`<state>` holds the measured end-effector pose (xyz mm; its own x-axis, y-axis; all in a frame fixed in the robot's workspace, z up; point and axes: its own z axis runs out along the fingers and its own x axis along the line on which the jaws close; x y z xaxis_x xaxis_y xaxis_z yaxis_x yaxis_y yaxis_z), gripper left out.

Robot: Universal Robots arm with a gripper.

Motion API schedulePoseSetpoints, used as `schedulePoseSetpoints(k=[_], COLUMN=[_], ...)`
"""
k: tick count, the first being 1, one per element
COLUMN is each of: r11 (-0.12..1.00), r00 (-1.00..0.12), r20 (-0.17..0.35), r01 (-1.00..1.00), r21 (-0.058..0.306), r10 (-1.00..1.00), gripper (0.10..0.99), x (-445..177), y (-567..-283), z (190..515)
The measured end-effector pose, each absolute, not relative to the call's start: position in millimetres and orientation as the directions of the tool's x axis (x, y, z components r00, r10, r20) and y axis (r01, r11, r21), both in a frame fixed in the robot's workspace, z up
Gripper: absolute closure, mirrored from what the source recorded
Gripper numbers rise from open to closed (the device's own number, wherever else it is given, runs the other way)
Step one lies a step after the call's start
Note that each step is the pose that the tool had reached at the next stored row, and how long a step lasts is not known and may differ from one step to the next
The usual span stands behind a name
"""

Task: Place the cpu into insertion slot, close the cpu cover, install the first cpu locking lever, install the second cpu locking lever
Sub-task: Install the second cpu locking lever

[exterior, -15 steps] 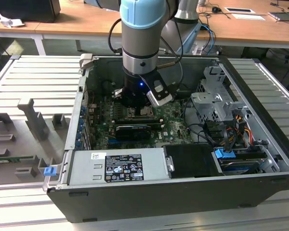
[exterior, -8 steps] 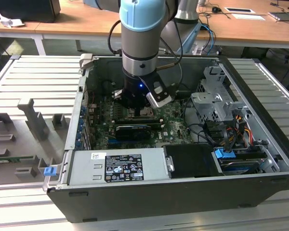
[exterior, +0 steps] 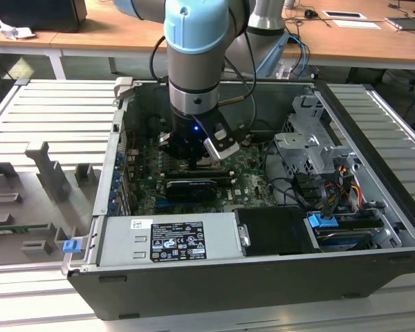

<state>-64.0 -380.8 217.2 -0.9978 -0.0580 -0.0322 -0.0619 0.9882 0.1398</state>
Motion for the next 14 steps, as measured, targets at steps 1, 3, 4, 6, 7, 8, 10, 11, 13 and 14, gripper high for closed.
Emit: schedulePoseSetpoints(k=[1, 3, 4, 6, 7, 8, 10, 11, 13, 14], r11=[0.987, 0.984, 0.983, 0.98, 0.979, 0.978, 0.975, 0.972, 0.968, 0.966], r00=[-0.998, -0.998, -0.998, -0.998, -0.998, -0.998, -0.998, -0.998, -0.998, -0.998], r20=[-0.033, -0.034, -0.034, -0.035, -0.035, -0.036, -0.037, -0.037, -0.038, -0.039], r01=[-0.063, -0.063, -0.063, -0.063, -0.063, -0.063, -0.063, -0.063, -0.063, -0.063], r21=[0.145, 0.166, 0.171, 0.187, 0.192, 0.198, 0.213, 0.226, 0.242, 0.25], r10=[-0.059, -0.058, -0.058, -0.057, -0.057, -0.057, -0.056, -0.056, -0.055, -0.055], gripper=[0.98, 0.98, 0.98, 0.98, 0.98, 0.98, 0.98, 0.98, 0.98, 0.98], x=[-65.4, -67.0, -68.1, -70.1, -70.6, -71.2, -72.8, -73.7, -75.3, -76.5], y=[-380.8, -381.6, -381.9, -384.6, -385.7, -387.1, -390.8, -394.0, -397.4, -399.0], z=[216.5, 213.3, 212.7, 211.9, 211.7, 211.5, 211.3, 211.2, 211.2, 210.8])
